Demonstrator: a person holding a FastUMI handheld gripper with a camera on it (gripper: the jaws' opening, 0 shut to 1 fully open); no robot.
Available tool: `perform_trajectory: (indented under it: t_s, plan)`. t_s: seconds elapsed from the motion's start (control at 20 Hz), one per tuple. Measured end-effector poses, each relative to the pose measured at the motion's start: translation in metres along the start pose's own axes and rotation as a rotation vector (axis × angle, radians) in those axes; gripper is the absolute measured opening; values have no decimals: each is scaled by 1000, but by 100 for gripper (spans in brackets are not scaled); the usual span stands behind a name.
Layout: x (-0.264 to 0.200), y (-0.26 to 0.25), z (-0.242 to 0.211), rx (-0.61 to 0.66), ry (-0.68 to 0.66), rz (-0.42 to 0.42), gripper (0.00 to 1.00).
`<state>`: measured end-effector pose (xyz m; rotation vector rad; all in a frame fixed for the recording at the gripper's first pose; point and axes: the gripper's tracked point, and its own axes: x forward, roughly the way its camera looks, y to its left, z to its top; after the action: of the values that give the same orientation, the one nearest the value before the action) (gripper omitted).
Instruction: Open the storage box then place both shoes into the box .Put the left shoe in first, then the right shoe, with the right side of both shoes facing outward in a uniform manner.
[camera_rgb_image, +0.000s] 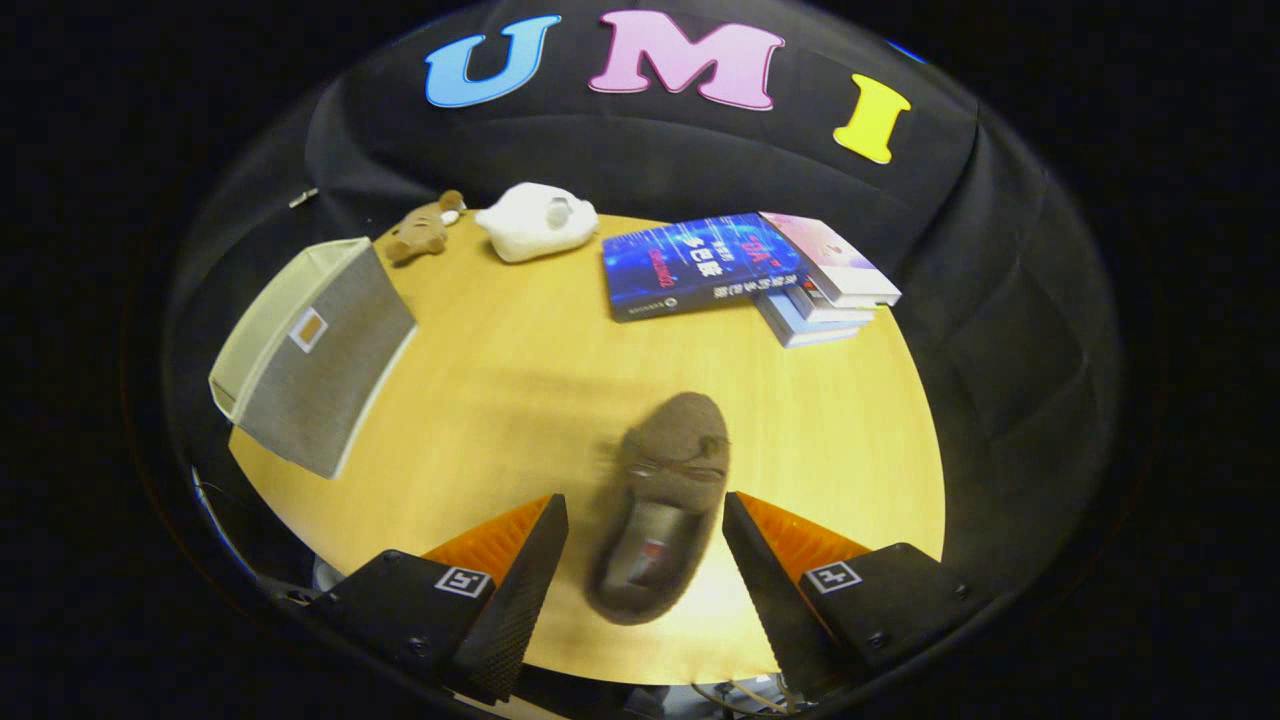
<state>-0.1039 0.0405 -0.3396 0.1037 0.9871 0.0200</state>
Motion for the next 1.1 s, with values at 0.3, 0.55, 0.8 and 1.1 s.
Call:
perform_trajectory:
  t_s: [0.3, 0.55, 0.8, 1.1]
  plan:
    - [51, -39, -33, -51, 78, -59, 90]
    - [85, -39, -26, -59, 74, -72, 70]
    - [95, -39, -24, -50, 86, -107, 22]
    - [69, -33, -13, 59, 73, -87, 7]
